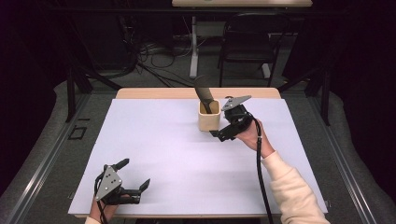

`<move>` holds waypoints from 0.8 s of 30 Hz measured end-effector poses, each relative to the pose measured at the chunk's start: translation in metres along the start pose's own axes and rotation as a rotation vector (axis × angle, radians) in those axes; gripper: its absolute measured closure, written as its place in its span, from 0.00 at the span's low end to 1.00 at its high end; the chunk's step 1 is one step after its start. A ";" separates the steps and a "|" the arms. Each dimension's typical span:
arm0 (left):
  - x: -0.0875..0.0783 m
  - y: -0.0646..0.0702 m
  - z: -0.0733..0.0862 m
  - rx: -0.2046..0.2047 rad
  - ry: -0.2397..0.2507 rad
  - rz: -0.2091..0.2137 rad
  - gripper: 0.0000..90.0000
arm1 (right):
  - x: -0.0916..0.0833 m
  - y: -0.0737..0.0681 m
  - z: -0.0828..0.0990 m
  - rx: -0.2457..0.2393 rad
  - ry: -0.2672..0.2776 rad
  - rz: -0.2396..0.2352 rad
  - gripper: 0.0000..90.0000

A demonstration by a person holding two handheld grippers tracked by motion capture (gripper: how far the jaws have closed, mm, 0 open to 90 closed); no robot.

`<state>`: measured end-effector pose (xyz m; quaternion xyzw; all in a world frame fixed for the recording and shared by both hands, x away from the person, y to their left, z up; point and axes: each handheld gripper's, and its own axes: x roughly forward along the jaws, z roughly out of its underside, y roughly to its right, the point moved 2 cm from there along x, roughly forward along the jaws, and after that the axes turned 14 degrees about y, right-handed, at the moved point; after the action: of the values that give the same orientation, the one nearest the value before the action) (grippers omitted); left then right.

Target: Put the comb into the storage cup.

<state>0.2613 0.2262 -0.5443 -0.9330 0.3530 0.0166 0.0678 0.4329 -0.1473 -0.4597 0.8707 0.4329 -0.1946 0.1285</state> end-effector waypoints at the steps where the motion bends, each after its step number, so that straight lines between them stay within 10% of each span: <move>1: 0.000 0.000 0.000 0.000 -0.003 -0.002 0.00 | -0.002 -0.001 0.002 -0.003 0.001 0.001 0.00; 24: 0.001 0.000 0.000 0.003 -0.007 -0.004 0.00 | -0.043 -0.031 0.042 -0.027 -0.035 0.010 0.00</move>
<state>0.2615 0.2255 -0.5448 -0.9335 0.3511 0.0191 0.0707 0.3748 -0.1759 -0.4799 0.8675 0.4289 -0.2034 0.1489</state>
